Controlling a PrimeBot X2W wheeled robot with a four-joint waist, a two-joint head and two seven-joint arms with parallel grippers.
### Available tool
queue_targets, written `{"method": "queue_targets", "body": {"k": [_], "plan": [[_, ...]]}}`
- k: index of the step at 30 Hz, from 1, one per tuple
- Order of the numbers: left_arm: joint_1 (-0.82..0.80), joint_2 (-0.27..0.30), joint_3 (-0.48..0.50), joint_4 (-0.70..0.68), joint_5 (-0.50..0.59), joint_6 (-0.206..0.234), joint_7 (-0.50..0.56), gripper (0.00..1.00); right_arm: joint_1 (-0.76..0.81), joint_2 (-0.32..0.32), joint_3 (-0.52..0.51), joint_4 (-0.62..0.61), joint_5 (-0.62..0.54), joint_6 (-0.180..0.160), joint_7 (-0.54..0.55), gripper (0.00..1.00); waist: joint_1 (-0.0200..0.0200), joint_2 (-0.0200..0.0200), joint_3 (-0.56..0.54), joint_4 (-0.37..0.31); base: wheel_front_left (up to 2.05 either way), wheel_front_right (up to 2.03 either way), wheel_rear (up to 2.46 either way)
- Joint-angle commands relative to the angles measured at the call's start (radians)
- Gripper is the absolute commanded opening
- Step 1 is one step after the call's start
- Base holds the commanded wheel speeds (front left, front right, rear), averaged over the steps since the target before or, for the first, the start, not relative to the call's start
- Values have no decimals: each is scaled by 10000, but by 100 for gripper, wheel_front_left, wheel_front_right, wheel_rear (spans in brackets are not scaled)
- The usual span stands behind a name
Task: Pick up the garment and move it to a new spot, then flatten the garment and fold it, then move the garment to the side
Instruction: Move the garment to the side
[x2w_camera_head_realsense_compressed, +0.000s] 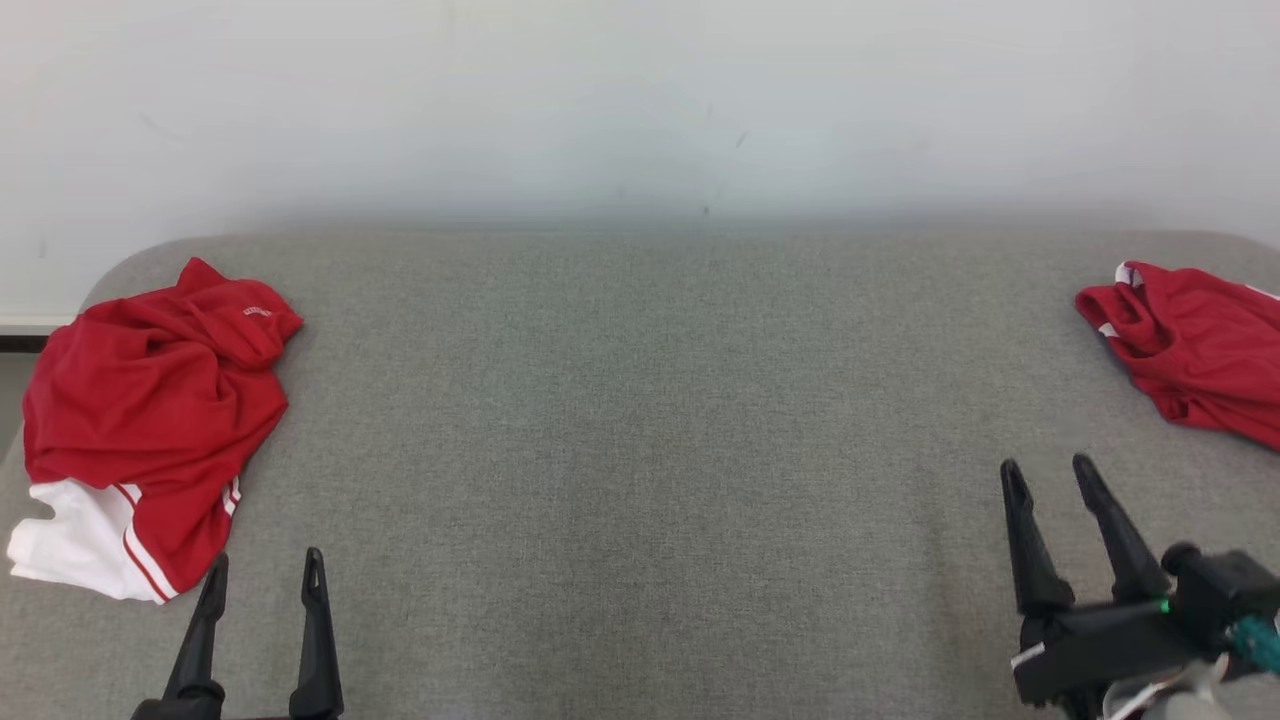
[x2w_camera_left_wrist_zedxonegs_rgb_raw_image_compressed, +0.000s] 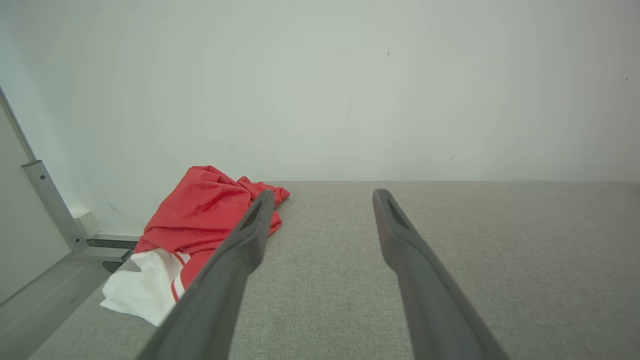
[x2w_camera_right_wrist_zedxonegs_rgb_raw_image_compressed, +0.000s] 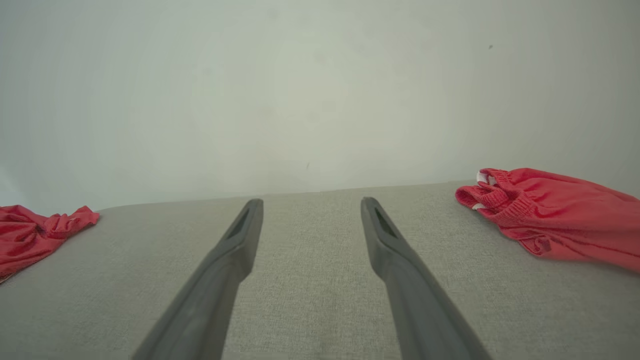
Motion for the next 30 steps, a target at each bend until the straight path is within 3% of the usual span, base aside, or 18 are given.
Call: {"method": "queue_targets", "body": {"k": [1, 6, 10, 30], "plan": [[124, -34, 40, 29, -26, -15, -31, 100, 172, 115, -89, -146, -168, -28, 19, 100, 3, 1, -48, -19, 0, 0, 0], [185, -71, 125, 181, -21, -67, -30, 100, 1285, 1171, -599, -1092, -716, -28, 177, 100, 3, 1, -209, -59, 0, 0, 0], [234, -85, 192, 270, 12, -62, -32, 100, 1707, 1574, -681, -1412, -940, -28, 179, 100, 3, 1, -275, -113, 0, 0, 0], [141, -62, 148, 743, 280, -85, -32, 100, 1949, 2017, -725, -1392, -1365, -28, 291, 100, 3, 1, -458, -151, 0, 0, 0]]}}
